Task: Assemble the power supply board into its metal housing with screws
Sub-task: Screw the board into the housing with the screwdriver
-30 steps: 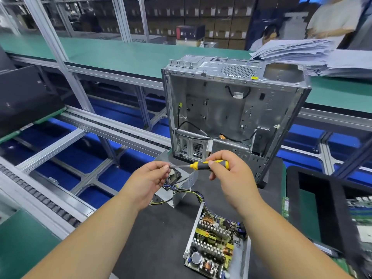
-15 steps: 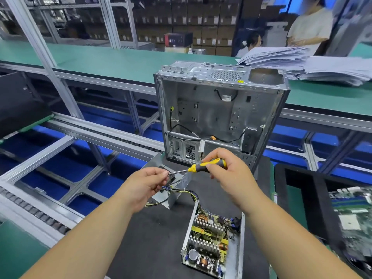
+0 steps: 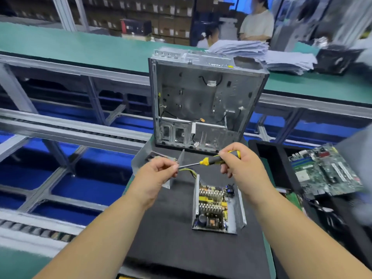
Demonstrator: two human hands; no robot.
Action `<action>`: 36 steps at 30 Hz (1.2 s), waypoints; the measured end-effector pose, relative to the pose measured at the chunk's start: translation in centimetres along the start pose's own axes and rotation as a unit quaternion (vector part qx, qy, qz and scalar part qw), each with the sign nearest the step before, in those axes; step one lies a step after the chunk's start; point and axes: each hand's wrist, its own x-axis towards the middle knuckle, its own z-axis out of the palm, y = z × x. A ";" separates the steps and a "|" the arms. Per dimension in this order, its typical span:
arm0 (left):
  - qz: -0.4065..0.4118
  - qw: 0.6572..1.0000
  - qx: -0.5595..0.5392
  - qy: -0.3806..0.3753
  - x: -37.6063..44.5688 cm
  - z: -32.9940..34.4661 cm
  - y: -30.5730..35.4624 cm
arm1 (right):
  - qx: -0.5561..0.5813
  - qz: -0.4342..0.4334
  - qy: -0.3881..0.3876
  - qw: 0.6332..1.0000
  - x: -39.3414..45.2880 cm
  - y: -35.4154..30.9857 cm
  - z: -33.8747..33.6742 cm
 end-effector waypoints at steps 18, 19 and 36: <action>-0.047 0.995 -0.042 -0.083 -5.6 3.4 -5.2 | -0.061 0.031 0.042 0.997 -7.8 3.8 -2.2; -0.048 0.997 -0.031 -0.057 -5.6 3.3 -5.7 | -0.064 0.028 0.040 0.997 -7.8 4.2 -2.6; 0.047 0.890 0.449 -0.054 -5.6 2.1 -14.9 | -0.386 -0.064 -0.133 0.911 -6.6 7.4 0.3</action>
